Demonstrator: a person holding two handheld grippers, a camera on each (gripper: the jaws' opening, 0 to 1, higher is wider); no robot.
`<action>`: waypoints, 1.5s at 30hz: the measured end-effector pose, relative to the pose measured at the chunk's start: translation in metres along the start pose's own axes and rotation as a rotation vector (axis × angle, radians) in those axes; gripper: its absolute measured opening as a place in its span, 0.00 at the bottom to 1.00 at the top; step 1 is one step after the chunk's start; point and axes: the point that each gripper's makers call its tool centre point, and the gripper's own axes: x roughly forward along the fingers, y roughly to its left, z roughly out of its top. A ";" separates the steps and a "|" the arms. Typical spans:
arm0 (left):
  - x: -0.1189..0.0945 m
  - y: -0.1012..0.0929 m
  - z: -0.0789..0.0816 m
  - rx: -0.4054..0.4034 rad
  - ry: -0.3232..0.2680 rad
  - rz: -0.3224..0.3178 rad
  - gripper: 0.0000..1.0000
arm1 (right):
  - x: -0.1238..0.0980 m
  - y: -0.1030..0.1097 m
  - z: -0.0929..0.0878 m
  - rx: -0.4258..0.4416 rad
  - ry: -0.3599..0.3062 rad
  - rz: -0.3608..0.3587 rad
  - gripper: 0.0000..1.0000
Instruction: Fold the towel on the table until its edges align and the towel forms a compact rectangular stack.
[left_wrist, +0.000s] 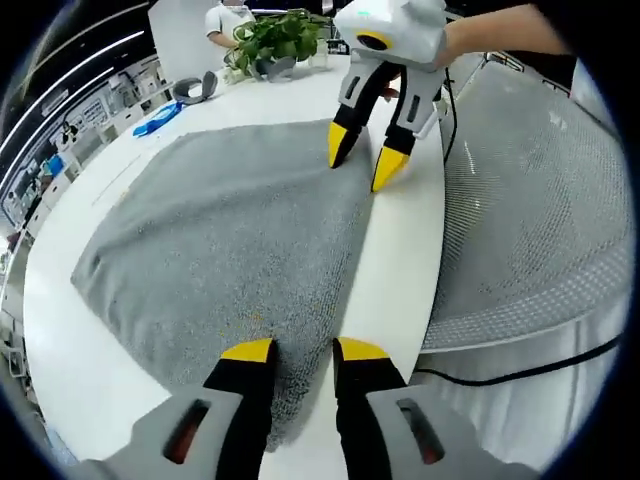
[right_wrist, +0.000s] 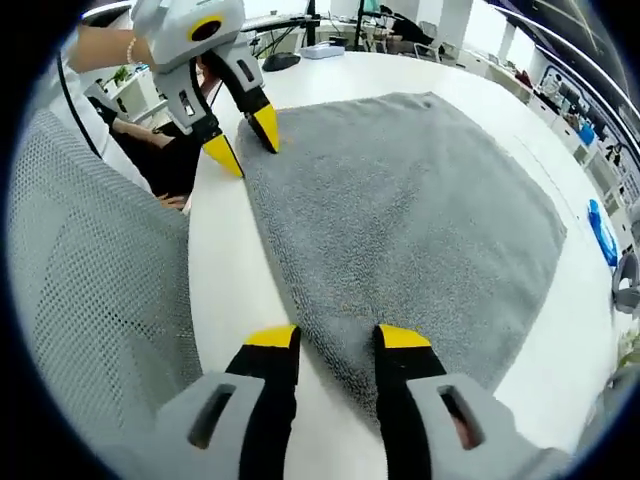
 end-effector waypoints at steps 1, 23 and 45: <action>-0.002 0.001 -0.003 -0.008 0.001 0.003 0.23 | -0.002 -0.002 -0.004 -0.006 0.000 -0.001 0.27; -0.004 0.000 -0.019 0.006 0.030 0.022 0.14 | -0.032 -0.033 -0.063 0.079 0.060 -0.068 0.17; -0.020 -0.005 -0.029 -0.033 0.105 0.057 0.04 | -0.043 0.001 -0.066 0.192 0.124 -0.081 0.01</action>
